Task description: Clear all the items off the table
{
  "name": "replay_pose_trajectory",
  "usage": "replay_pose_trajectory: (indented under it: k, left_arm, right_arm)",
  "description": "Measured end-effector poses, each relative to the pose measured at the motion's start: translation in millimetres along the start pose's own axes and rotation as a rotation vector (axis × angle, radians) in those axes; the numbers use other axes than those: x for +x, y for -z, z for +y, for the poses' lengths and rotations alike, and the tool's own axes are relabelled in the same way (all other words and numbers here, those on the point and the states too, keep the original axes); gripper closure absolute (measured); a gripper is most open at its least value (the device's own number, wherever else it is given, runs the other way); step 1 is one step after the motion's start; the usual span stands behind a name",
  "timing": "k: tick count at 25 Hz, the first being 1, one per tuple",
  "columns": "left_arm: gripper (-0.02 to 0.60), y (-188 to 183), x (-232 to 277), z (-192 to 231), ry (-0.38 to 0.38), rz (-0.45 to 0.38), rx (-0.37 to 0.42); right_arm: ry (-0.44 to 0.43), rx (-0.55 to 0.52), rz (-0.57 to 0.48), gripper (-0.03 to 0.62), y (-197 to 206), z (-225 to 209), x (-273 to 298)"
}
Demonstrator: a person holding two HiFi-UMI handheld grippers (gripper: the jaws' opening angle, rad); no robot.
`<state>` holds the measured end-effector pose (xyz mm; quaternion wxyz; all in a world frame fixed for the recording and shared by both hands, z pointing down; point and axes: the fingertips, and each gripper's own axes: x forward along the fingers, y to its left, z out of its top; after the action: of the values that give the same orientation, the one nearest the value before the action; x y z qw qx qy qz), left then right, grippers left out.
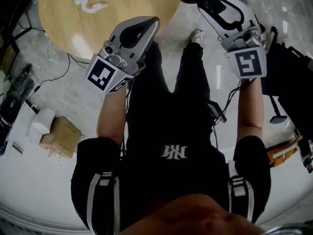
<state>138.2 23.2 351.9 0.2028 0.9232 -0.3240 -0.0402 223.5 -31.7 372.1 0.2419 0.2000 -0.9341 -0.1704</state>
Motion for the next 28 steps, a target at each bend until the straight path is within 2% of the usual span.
replay_pose_trajectory:
  k: [4, 9, 17, 22, 28]
  left_arm:
    - [0.569, 29.3, 76.3, -32.2, 0.035, 0.014, 0.005]
    - [0.569, 74.5, 122.8, -61.3, 0.006, 0.024, -0.018]
    - [0.569, 176.7, 178.3, -46.2, 0.023, 0.060, -0.026]
    - [0.569, 253.3, 187.7, -8.5, -0.013, 0.100, -0.011]
    - [0.569, 315.4, 185.8, 30.8, -0.043, 0.111, -0.003]
  right_arm:
    - [0.051, 0.086, -0.033, 0.408, 68.2, -42.1, -39.5]
    - [0.027, 0.141, -0.030, 0.408, 128.0, -42.4, -61.3]
    - [-0.079, 0.201, 0.001, 0.408, 257.2, -0.9, 10.7]
    - [-0.126, 0.232, 0.031, 0.408, 334.8, 39.5, 62.8]
    - [-0.201, 0.240, 0.058, 0.408, 405.2, 89.8, 117.4]
